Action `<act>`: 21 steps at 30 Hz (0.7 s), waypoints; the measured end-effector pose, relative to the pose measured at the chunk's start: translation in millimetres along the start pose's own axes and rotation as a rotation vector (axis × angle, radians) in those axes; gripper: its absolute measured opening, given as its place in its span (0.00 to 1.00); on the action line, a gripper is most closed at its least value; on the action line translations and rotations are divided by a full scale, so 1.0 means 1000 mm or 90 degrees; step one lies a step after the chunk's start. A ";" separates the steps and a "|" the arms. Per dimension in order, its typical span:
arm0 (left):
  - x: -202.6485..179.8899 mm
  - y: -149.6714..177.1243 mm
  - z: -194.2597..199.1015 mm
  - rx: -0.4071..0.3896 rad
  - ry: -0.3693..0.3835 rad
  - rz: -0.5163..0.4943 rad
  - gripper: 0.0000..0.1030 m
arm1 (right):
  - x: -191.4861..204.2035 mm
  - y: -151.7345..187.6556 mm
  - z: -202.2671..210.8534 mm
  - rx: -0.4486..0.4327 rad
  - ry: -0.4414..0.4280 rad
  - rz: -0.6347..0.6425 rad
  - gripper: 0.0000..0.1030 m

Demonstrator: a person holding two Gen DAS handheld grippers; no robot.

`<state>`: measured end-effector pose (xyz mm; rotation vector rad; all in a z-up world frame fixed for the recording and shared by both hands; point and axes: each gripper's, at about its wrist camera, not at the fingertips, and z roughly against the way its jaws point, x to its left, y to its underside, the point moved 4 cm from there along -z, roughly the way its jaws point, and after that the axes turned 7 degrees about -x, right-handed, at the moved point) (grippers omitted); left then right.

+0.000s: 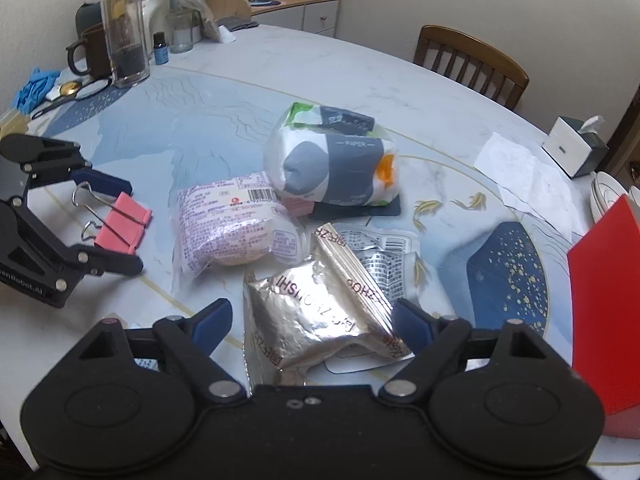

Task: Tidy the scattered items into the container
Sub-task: 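Grasp the silver foil packet with the right tool while the left tool grasps the pink binder clip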

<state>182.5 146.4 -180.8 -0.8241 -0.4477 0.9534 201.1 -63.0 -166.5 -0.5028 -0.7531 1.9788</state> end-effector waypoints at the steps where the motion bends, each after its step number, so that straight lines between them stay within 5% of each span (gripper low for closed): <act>1: 0.000 0.000 0.000 -0.001 -0.002 0.001 0.75 | 0.001 0.001 -0.001 0.002 0.001 0.004 0.81; 6: 0.000 -0.001 0.002 -0.005 -0.016 0.003 0.57 | 0.004 0.003 -0.003 0.005 0.007 0.016 0.71; 21: 0.001 -0.011 0.003 -0.002 -0.033 0.039 0.55 | -0.008 -0.002 0.008 -0.009 0.005 -0.016 0.57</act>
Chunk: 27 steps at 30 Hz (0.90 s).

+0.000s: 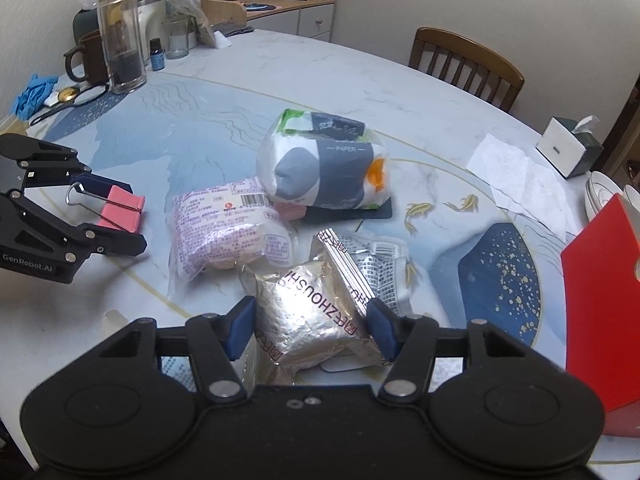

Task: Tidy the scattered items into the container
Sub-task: 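Grasp the silver foil packet with the right tool while the left tool grasps the pink binder clip, then carry the foil packet and pink binder clip with both tools over the box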

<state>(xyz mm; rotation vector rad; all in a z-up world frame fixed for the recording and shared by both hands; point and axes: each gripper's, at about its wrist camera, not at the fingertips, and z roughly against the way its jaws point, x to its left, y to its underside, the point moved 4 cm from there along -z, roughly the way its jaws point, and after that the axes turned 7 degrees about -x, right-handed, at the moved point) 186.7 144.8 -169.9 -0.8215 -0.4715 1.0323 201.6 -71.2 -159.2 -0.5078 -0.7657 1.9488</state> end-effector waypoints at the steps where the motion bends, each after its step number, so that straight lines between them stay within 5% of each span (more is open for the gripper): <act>1: 0.000 -0.002 0.001 -0.001 -0.004 0.002 0.55 | -0.001 -0.001 0.001 -0.001 0.000 -0.005 0.57; 27: -0.043 -0.075 0.023 -0.039 -0.001 0.035 0.55 | -0.053 -0.014 0.061 -0.055 0.026 -0.089 0.57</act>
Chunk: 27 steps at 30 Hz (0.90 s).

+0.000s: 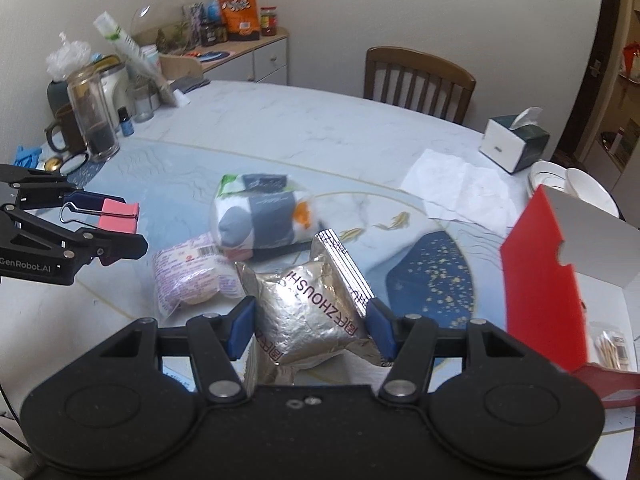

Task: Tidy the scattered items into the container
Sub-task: 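Carry the foil packet and pink binder clip with both tools over the box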

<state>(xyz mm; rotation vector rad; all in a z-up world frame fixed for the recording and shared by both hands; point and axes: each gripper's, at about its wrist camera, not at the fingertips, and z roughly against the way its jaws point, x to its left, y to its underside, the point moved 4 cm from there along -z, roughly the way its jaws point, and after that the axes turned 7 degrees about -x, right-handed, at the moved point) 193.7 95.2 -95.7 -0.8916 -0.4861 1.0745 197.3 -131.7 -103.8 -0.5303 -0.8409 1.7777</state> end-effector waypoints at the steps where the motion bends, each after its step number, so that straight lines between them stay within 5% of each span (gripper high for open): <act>1: -0.004 -0.004 0.000 -0.002 0.003 0.000 0.55 | -0.003 -0.001 0.002 -0.001 0.003 -0.003 0.57; 27: -0.131 -0.078 -0.033 -0.034 0.071 -0.056 0.55 | -0.118 -0.008 0.062 -0.047 0.039 -0.056 0.57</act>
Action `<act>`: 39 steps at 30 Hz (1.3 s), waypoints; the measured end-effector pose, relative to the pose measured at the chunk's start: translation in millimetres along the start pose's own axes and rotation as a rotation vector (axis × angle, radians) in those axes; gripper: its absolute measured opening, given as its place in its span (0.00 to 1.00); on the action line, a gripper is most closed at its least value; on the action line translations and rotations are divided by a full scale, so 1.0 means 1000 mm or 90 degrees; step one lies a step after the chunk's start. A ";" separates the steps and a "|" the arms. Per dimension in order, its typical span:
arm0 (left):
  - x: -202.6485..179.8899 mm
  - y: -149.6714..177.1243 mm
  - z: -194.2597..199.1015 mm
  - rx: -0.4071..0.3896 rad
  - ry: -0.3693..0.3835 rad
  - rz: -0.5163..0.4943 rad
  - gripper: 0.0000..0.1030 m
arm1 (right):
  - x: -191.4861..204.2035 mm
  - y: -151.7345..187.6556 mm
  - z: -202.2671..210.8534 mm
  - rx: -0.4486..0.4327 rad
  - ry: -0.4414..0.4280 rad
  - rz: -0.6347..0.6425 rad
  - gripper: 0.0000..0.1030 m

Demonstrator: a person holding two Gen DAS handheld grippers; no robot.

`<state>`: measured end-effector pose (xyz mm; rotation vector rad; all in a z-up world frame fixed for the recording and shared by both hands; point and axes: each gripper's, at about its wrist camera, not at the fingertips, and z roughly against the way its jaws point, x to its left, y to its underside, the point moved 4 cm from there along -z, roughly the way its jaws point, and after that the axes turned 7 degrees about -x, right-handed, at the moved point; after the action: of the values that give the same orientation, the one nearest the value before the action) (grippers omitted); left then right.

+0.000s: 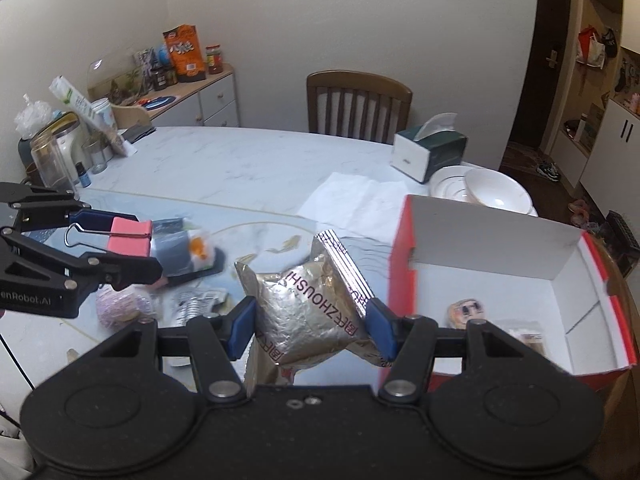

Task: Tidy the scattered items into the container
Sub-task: 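Carry the foil packet and pink binder clip with both tools over the box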

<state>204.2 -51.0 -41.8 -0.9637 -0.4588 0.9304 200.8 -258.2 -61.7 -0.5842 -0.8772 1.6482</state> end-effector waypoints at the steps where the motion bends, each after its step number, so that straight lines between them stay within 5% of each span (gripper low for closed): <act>1: -0.005 -0.003 -0.003 -0.001 0.003 -0.003 0.55 | -0.005 0.000 0.001 -0.001 0.001 -0.001 0.57; 26: -0.125 -0.056 -0.097 -0.005 0.086 -0.078 0.55 | -0.132 0.006 0.017 -0.007 0.045 -0.019 0.57; 39: -0.181 -0.065 -0.159 0.034 0.115 -0.131 0.55 | -0.201 0.009 0.002 0.015 0.077 -0.024 0.57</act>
<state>246.1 -295.8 -58.7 -0.9239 -0.3700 0.6597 244.8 -453.4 -81.2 -0.6407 -0.7759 1.5711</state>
